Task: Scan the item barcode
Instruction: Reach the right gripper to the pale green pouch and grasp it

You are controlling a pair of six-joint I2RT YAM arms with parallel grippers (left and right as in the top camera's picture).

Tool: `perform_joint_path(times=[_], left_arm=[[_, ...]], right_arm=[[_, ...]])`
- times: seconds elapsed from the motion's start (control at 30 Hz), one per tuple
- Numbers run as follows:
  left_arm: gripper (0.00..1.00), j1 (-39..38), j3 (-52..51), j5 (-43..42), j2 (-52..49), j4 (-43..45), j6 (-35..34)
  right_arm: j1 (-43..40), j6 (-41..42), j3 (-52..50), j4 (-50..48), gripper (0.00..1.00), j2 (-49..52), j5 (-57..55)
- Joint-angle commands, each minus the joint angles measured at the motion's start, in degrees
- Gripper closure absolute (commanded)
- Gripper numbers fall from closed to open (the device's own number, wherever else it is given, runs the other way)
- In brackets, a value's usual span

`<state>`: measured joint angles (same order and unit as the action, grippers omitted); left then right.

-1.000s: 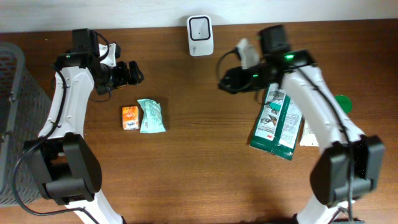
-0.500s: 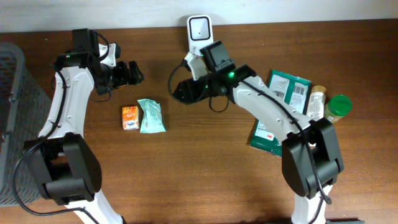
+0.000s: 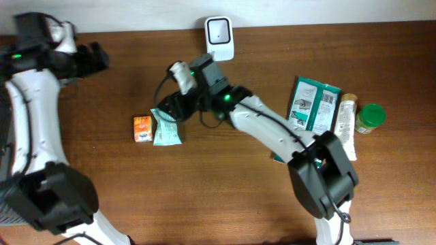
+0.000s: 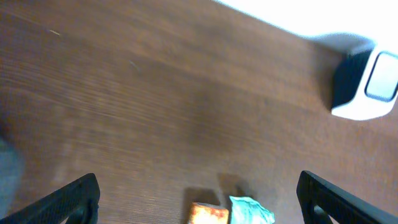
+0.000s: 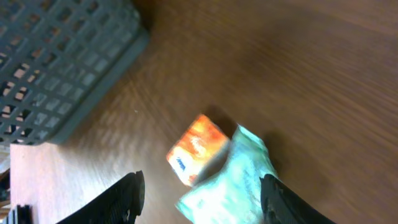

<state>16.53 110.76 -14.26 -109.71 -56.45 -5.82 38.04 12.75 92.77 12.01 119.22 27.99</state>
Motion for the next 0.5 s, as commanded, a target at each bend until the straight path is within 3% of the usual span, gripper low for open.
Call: perform_joint_path(times=[0.0, 0.2, 0.47], left_arm=[[0.01, 1.20, 1.03, 0.20, 1.73, -1.40, -0.37], [0.01, 1.09, 0.81, 0.59, 1.70, -2.38, -0.37], [0.01, 1.01, -1.11, 0.59, 1.68, -2.62, -0.35]], right_arm=[[3.61, 1.40, -0.13, -4.00, 0.44, 3.13, -3.17], [5.88, 4.33, -0.13, -12.09, 0.50, 8.15, -3.45], [5.16, 4.52, -0.13, -12.22, 0.50, 11.45, -7.30]])
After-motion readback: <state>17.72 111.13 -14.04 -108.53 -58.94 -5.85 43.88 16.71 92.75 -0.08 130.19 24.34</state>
